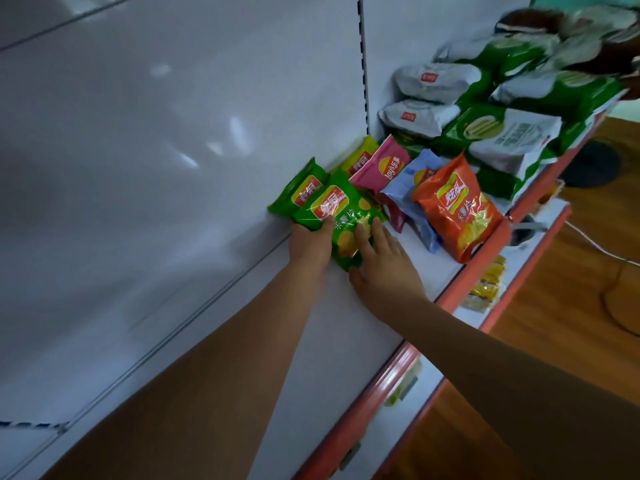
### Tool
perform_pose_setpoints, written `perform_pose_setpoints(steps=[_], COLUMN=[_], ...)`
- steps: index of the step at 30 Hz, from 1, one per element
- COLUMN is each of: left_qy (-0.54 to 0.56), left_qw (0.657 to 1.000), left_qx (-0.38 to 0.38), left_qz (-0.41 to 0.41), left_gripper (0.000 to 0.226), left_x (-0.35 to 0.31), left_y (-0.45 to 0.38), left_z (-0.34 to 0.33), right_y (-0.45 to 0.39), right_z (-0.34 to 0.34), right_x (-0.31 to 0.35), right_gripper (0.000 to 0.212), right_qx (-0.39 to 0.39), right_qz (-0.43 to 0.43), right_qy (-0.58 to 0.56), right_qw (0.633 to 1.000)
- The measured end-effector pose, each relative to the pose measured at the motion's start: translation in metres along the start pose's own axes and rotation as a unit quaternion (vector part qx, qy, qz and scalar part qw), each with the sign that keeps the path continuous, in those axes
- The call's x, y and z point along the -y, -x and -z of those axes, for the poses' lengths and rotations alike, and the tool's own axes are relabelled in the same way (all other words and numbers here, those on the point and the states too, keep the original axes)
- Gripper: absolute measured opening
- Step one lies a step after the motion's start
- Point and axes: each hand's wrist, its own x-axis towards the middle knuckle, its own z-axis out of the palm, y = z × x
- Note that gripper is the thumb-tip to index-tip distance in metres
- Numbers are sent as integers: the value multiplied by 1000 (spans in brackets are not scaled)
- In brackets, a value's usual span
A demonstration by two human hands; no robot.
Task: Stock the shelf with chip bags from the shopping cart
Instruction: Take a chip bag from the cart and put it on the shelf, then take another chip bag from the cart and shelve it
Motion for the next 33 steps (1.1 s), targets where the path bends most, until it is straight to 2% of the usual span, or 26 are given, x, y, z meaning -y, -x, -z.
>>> perform_pose_setpoints(steps=[4,6,8,11,14,16,19,22,28,30,33], left_qy=[-71,-74,-115,-188,-222,-238,-253,-222,-238,-240,-262], left_qw=[997,997,993,977,959,951,927,901,827,803,748], left_qx=[1,11,-15,-76,-80,-27,115,247,430,474,534], left_qz=[1,6,-3,-72,-157,-194,-253,-278,-273,-269,-295], left_gripper=[54,59,69,69,66,65,63,59,64,59,50], left_x=[-3,-3,-8,-16,-22,-22,-21,-15,4,13,33], left_y=[6,13,30,75,133,171,242,320,453,495,558], left_z=[3,8,16,32,43,42,36,31,6,-6,-26], right_y=[2,7,23,66,120,160,230,317,484,535,607], right_z=[1,7,18,39,63,79,101,128,167,171,169], right_x=[3,6,12,22,28,30,28,30,26,20,5], right_gripper=[74,75,75,72,69,69,65,67,69,70,62], right_qx=[5,3,1,5,-3,-27,-61,-119,-220,-228,-248], right_qz=[0,-3,-3,-22,-74,-121,-186,-269,-443,-491,-560], right_qy=[5,-13,-33,-46,-54,-59,-56,-71,-111,-104,-113], right_qw=[1000,1000,999,999,996,991,979,953,862,835,782])
